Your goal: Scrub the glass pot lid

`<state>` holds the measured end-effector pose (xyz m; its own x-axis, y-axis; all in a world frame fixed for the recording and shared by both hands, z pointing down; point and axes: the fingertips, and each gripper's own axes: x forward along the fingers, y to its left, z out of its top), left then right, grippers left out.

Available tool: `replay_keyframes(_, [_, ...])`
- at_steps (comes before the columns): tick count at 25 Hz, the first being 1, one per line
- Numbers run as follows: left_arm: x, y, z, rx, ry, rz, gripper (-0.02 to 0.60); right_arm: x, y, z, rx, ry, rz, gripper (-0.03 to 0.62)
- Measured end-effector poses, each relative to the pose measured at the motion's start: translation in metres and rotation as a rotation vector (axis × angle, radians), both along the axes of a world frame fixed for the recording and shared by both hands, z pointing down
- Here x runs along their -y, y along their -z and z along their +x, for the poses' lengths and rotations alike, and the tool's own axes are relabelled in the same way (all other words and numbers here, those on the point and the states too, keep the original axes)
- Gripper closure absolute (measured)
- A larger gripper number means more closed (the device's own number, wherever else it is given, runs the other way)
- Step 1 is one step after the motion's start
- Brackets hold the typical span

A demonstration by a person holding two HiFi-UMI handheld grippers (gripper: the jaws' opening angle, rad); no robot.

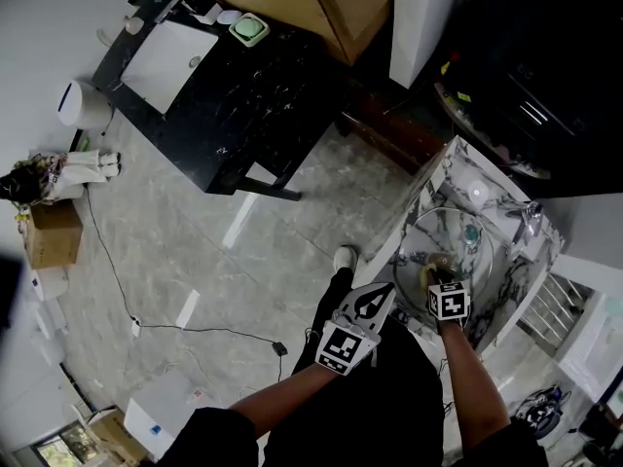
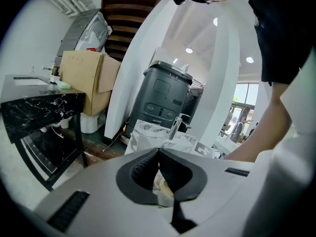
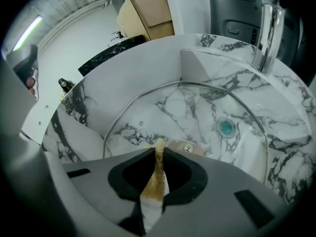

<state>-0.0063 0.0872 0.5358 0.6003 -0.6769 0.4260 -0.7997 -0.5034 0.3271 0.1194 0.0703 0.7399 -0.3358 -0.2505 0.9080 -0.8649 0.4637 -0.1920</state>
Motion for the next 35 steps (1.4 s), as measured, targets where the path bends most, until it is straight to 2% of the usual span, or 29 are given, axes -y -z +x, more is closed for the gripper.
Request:
replay_keyframes(16, [0.009, -0.002, -0.017, -0.003, 0.048, -0.011, 0.566, 0.009, 0.003, -0.035, 0.074, 0.076, 0.001, 0.534])
replay_keyframes(26, [0.017, 0.000, -0.016, -0.004, 0.044, -0.010, 0.566, 0.019, 0.011, -0.057, 0.099, 0.130, 0.012, 0.534])
replay_keyframes(35, [0.023, -0.004, -0.015, -0.001, 0.046, -0.023, 0.566, 0.032, 0.010, -0.065, 0.119, 0.128, 0.027, 0.534])
